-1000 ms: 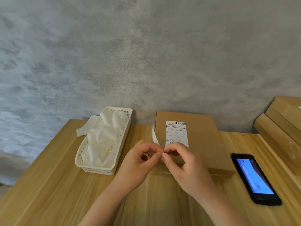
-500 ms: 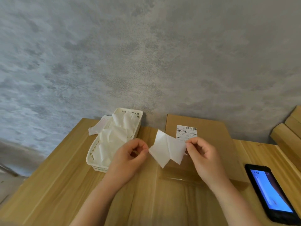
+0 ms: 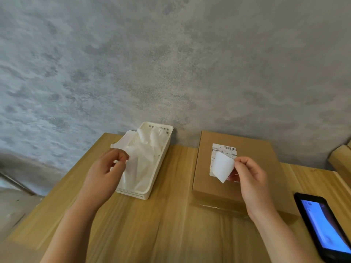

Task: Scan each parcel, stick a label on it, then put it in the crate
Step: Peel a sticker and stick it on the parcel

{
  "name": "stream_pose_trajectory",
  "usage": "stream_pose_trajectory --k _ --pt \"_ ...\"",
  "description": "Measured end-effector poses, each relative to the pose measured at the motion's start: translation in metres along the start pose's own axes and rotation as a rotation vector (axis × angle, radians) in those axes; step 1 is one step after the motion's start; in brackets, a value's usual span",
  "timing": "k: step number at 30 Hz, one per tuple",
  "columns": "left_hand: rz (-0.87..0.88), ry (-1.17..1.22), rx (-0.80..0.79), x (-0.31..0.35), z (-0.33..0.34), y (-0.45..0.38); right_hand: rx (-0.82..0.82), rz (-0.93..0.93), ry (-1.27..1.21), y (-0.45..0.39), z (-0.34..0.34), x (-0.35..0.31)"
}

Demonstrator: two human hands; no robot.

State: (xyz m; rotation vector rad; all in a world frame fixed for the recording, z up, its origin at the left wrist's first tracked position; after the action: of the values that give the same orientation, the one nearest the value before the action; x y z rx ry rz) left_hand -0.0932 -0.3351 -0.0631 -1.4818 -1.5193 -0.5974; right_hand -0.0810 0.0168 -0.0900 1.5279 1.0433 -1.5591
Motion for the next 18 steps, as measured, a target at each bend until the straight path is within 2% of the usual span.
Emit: stream_pose_trajectory --k 3,9,13,18 --pt "0.027 -0.156 -0.052 0.0 0.01 -0.001 -0.024 -0.013 -0.014 0.001 0.0 -0.001" --pt "0.184 -0.647 -0.054 -0.001 0.04 -0.003 -0.065 -0.038 -0.014 0.001 -0.005 -0.004" --pt "0.154 -0.749 0.01 0.0 0.044 0.003 -0.106 -0.05 -0.015 0.002 -0.011 -0.006" --pt "0.117 -0.705 0.036 0.007 0.041 0.006 -0.143 -0.055 -0.005 0.002 -0.018 -0.01"
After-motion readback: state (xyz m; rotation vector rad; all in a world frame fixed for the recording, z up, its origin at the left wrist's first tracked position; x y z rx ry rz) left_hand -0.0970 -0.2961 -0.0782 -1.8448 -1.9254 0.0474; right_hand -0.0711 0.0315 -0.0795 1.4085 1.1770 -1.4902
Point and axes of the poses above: each hand's wrist, its own y-axis away from the middle knuckle, its own z-axis out of the palm, x = y × z, the point moved 7 cm from there along -y, towards the middle knuckle, and after that the axes turned 3 degrees about x, right-handed, at the moved point
